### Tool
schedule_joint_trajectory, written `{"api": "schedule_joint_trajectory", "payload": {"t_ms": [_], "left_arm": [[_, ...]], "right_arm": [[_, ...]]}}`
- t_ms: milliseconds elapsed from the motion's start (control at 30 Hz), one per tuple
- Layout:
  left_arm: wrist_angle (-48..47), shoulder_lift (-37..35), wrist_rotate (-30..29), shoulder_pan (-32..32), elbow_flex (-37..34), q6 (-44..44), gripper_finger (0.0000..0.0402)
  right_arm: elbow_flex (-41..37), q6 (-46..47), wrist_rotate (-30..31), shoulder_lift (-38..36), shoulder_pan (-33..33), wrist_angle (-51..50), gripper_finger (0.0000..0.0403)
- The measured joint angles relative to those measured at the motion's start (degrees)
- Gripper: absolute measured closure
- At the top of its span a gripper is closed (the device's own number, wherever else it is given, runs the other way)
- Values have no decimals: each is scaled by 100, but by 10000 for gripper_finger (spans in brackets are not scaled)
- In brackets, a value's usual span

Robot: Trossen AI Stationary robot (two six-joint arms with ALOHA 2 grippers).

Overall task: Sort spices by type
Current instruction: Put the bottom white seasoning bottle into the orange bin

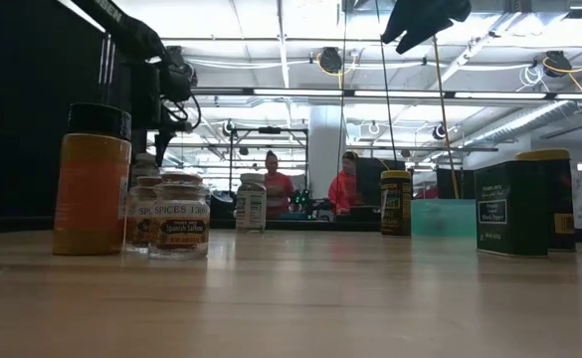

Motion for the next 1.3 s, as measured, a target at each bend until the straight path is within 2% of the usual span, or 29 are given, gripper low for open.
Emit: {"api": "schedule_joint_trajectory", "payload": {"t_ms": [267,400,700,1033,1200,1300], "left_arm": [[-50,0,0,-195,-14,-299,188],[-37,0,-4,-260,-271,-384,188],[541,65,-40,-243,-817,-280,188],[944,17,-113,-205,-846,-278,188],[867,22,-70,-216,-852,-248,157],[845,22,-67,-216,-850,-245,152]], "right_arm": [[0,-100,1,0,0,61,64],[0,-112,0,0,0,81,64],[0,-131,1,0,2,79,64],[0,-127,0,0,2,92,64],[0,-127,0,0,2,96,64],[0,-127,0,0,2,96,64]]}}
